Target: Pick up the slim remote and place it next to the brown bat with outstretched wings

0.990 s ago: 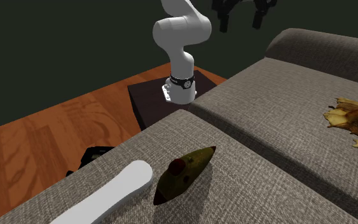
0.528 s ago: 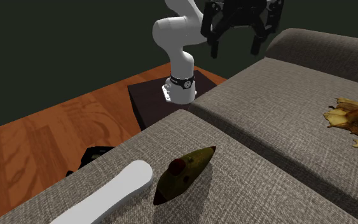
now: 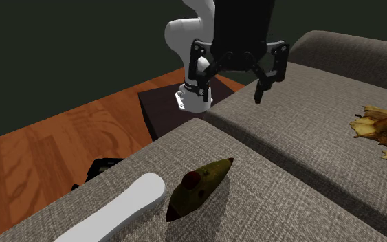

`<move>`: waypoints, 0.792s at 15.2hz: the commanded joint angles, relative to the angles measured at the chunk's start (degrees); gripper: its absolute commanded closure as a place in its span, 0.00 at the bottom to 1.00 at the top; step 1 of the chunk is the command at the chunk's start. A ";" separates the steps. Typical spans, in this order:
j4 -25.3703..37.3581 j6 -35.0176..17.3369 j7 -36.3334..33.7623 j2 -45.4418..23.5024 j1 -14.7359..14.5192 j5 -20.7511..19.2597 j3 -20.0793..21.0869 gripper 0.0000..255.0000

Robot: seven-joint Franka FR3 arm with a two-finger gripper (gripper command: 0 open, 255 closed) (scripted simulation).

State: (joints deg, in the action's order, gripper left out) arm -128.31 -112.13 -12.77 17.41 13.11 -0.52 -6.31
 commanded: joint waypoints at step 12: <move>12.48 -7.47 -5.31 -20.66 6.88 3.13 -7.15 0.00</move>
State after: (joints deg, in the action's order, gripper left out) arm -117.31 -119.18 -17.61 -1.29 19.48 2.10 -12.96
